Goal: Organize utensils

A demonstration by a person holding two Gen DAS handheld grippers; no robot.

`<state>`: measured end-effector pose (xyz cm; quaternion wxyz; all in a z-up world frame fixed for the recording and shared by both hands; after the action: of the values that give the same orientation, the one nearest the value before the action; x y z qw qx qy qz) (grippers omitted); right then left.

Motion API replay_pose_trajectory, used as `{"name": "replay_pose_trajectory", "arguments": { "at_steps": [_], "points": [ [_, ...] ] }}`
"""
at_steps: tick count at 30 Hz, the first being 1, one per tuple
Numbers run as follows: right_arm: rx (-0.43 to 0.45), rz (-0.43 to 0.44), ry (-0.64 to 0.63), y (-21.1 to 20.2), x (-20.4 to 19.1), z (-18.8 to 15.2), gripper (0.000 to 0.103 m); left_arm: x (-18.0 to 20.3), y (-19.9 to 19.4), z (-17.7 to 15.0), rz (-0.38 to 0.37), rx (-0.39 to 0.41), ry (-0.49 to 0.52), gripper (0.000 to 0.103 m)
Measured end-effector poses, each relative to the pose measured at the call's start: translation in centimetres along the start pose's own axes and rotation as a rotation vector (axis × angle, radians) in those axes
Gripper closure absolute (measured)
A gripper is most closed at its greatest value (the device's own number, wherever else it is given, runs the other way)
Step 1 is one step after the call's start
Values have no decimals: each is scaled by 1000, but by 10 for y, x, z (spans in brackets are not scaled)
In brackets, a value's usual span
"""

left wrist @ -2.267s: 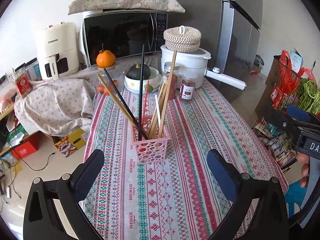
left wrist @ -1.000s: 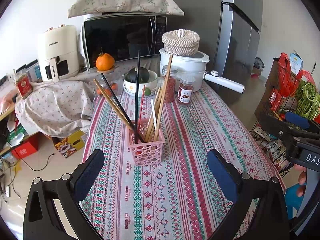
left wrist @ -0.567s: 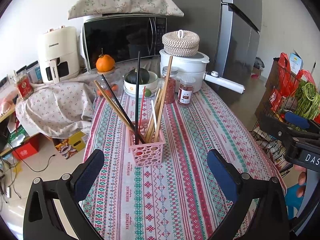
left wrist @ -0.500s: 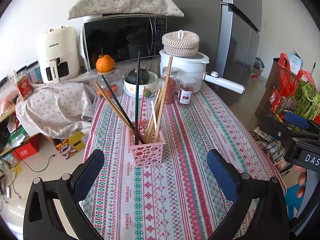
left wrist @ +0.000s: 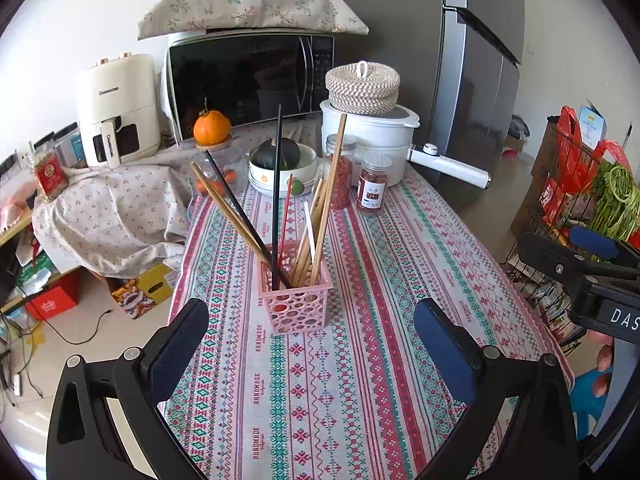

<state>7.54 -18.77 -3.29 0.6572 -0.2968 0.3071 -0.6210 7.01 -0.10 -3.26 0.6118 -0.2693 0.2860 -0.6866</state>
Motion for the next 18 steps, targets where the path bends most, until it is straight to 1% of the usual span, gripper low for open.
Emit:
{"name": "replay_pose_trajectory", "arguments": {
  "at_steps": [11, 18],
  "points": [
    [0, 1, 2, 0, 0, 0, 0, -2, -1, 2, -4, 6, -4, 0],
    [-2, 1, 1, 0, -1, -1, 0, 4, -3, 3, -32, 13, -1, 0]
  ]
}}
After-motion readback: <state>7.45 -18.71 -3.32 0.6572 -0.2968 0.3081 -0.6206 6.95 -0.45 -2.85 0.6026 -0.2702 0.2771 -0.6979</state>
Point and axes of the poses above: each gripper's, at about its wrist camera, not at the fingertips, and y roughly the way its jaws point, x to its right, z to its top, the point moved 6 cm from there along y, roughly the way its jaws point, and after that the axes turned 5 degrees about -x, right-handed, at the moved point
